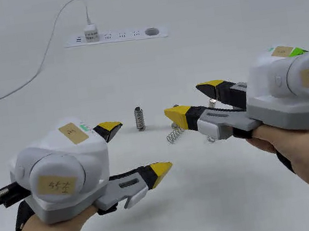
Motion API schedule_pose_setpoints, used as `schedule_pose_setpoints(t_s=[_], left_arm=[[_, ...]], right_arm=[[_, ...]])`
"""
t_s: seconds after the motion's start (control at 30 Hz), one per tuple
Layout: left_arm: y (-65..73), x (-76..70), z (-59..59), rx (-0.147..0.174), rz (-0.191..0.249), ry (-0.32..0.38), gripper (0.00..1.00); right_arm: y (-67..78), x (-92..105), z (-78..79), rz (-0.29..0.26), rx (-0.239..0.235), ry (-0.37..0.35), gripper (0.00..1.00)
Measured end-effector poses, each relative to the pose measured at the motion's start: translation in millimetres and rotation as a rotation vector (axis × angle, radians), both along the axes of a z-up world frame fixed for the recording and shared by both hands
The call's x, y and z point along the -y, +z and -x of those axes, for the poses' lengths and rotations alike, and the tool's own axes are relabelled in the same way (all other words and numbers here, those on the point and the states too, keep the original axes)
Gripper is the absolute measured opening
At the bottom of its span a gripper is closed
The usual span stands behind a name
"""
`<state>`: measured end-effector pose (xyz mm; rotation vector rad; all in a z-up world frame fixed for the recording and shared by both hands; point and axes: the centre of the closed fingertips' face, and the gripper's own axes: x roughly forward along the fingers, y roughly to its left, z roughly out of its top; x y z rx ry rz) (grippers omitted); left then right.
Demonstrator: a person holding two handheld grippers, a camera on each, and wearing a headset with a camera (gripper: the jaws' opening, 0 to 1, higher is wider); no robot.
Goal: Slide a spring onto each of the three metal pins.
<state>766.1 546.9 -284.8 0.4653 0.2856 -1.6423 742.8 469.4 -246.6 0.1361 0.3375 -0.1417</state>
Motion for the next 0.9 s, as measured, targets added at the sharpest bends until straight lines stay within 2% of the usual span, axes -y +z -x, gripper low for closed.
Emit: schedule_pose_setpoints(t_s=[0.4, 0.53, 0.73, 0.9], left_arm=[[-12.2, 15.5, 2.7, 0.004, -0.027, -0.019, 0.59], [-16.2, 20.8, 2.5, -0.025, -0.034, -0.009, 0.56], [-22.3, 28.0, 2.4, -0.051, -0.051, 0.001, 0.52], [-28.2, 36.2, 2.9, -0.089, -0.062, 0.01, 0.48]], right_arm=[[-8.4, 4.7, 31.0, -0.022, 0.007, -0.021, 0.53], [-11.6, 7.3, 37.7, -0.027, 0.003, -0.024, 0.53], [-14.3, 10.9, 46.3, -0.028, -0.012, -0.032, 0.53], [-14.7, 10.7, 52.1, -0.028, -0.012, -0.022, 0.55]])
